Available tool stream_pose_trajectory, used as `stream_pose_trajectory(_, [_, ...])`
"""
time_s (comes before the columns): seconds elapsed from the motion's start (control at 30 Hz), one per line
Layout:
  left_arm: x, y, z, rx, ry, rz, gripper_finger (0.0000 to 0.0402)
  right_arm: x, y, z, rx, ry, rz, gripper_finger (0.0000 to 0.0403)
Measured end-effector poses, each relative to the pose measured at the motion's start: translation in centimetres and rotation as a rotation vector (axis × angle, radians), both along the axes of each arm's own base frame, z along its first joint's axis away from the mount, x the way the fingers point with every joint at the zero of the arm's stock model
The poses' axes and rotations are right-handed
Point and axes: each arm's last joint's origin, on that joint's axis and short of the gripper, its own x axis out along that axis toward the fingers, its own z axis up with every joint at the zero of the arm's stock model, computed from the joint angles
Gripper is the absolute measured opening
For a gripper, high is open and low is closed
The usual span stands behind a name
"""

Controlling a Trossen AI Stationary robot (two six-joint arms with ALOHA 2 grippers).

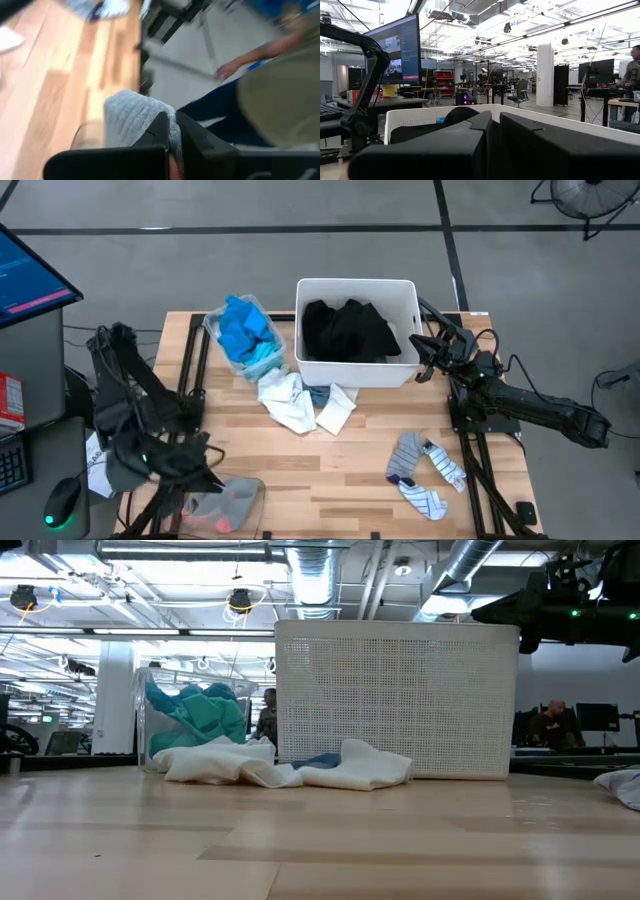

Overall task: Pick & Place Cloths
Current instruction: Put the gray and pink sock into the transparent bin

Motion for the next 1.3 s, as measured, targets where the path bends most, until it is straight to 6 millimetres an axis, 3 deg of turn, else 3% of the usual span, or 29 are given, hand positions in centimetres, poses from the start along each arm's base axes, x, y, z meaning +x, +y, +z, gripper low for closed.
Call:
stream_pose_trajectory(0.23, [0.8,-2.5,-3.3,0.135,0.131,0.004,0.0001,0.0,0.0,0.0,0.0,0.0,0.001,0.0037])
stream_pose_trajectory(0.63, [2.1,-6.1,-7.6,0.15,0.369,-0.048,0.0002,0.0,0.0,0.0,0.0,0.0,0.0,0.0037])
stream_pose_trajectory(1.0, [3.0,-7.2,-9.7,0.182,0.418,0.01,0.0016,0.0,0.0,0.0,0.0,0.0,0.0,0.0037])
stream_pose_trajectory(1.3, [3.2,-7.5,-10.1,0.185,0.417,0.036,0.0076,0.0,0.0,0.0,0.0,0.0,0.001,0.0037])
